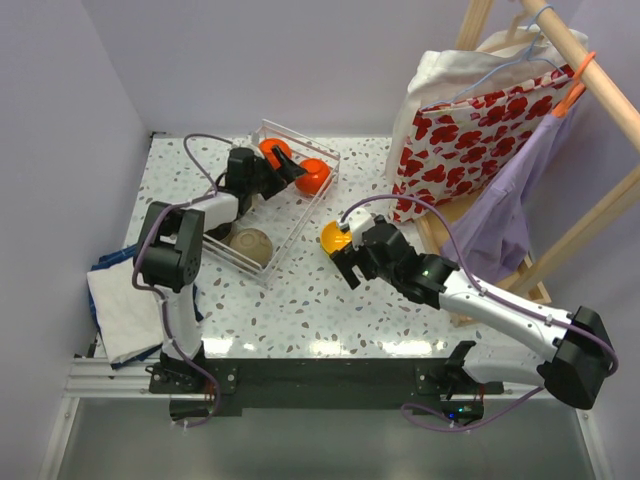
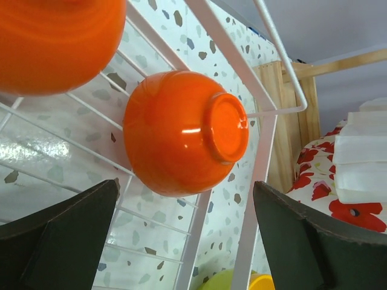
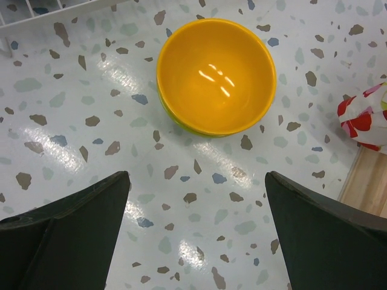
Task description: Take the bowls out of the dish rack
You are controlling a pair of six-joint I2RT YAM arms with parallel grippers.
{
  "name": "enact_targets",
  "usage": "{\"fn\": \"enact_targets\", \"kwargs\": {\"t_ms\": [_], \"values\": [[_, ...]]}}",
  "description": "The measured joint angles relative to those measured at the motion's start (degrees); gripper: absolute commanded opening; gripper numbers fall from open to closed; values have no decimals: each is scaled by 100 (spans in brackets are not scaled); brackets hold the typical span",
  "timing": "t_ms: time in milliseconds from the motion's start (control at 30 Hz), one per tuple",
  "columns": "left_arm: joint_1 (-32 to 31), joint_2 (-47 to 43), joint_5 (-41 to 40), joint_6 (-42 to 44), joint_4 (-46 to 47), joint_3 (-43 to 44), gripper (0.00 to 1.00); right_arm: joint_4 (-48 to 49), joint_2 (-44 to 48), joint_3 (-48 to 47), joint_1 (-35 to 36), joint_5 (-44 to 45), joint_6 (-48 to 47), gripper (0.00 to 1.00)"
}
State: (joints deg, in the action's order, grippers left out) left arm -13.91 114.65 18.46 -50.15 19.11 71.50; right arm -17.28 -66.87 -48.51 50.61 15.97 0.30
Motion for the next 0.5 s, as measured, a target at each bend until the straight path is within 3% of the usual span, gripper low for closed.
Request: {"fn": "enact_targets", "kwargs": {"t_ms": [500], "values": [[0,315,179,393,-79,999,100,4,-26,0,0,-48,0,99]]}}
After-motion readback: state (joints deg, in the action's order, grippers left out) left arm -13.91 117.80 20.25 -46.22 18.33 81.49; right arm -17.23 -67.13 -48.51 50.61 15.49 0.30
